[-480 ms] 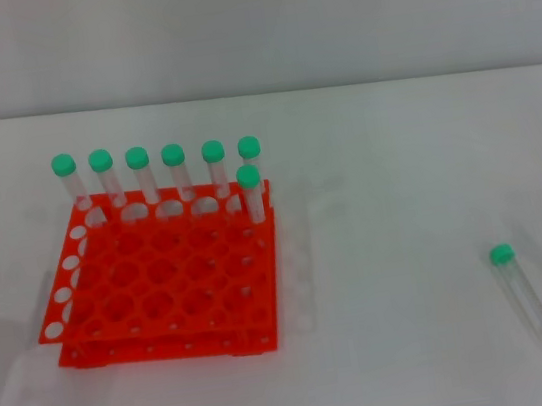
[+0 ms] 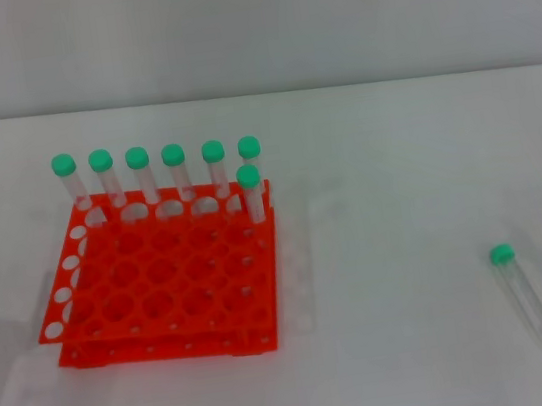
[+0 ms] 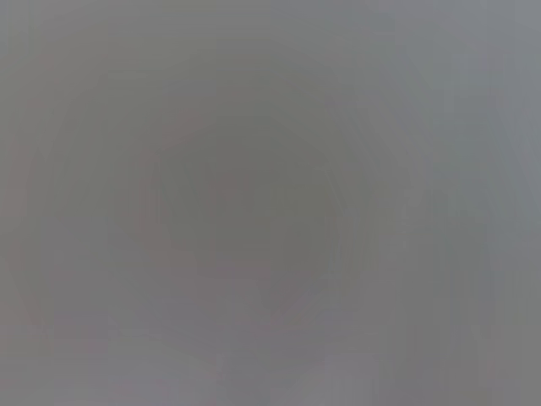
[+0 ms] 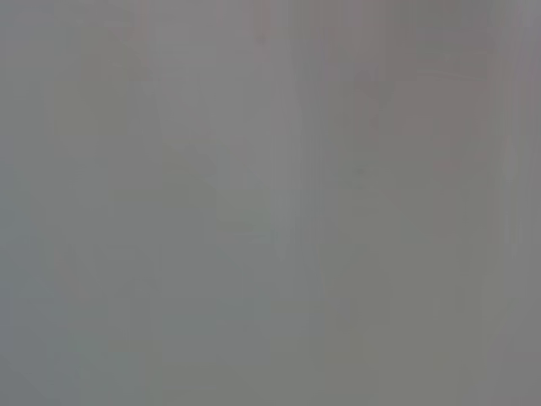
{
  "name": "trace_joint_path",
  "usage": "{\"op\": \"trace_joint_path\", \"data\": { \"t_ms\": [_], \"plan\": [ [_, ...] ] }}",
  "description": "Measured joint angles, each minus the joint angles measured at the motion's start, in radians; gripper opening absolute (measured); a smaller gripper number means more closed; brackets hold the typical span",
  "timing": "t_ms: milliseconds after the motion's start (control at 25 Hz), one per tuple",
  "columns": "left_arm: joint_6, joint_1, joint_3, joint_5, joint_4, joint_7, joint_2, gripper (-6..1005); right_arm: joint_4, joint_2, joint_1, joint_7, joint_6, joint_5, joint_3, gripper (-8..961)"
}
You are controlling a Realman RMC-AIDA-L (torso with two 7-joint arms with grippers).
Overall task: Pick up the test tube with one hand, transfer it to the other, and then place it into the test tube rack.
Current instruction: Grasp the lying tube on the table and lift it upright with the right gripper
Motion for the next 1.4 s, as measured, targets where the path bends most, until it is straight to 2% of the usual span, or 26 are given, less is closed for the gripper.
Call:
{"op": "trace_joint_path", "data": {
  "t_ms": [160, 400, 440, 600, 680, 840, 960, 1160, 1400],
  "plan": [
    [-0.006, 0.003, 0.002, 0.002, 0.000, -0.006, 0.000, 797, -0.082, 0.000, 0.000, 0.098, -0.026, -0.050, -0.001, 846],
    [-0.016, 0.011, 0.004, 0.007, -0.001, -0.033, 0.002, 795, -0.409, 0.000, 0.005, 0.510, -0.116, -0.265, -0.001, 838],
    [-0.016, 0.012, 0.004, 0.007, -0.001, -0.037, 0.003, 795, -0.409, 0.000, 0.005, 0.510, -0.116, -0.265, -0.001, 837],
    [-0.012, 0.015, 0.004, 0.009, -0.002, -0.040, 0.003, 793, -0.797, 0.000, 0.018, 0.959, -0.122, -0.568, -0.038, 832],
    [-0.007, 0.018, 0.004, 0.009, -0.003, -0.040, 0.003, 793, -0.890, 0.000, 0.019, 1.050, -0.121, -0.635, -0.073, 829],
    [-0.003, 0.024, 0.004, 0.009, -0.003, -0.040, 0.003, 791, -1.161, 0.000, 0.019, 1.349, -0.115, -0.887, -0.234, 824],
    [-0.002, 0.023, 0.004, 0.009, -0.003, -0.040, 0.003, 791, -1.358, 0.000, 0.024, 1.551, -0.057, -1.087, -0.373, 819],
    [0.003, 0.019, 0.006, 0.009, -0.003, -0.040, 0.003, 789, -1.488, 0.003, 0.059, 1.731, 0.068, -1.224, -0.536, 813],
    [0.018, 0.015, 0.005, 0.009, -0.003, -0.037, 0.003, 787, -1.528, 0.005, 0.069, 1.874, 0.139, -1.269, -0.735, 802]
  ]
}}
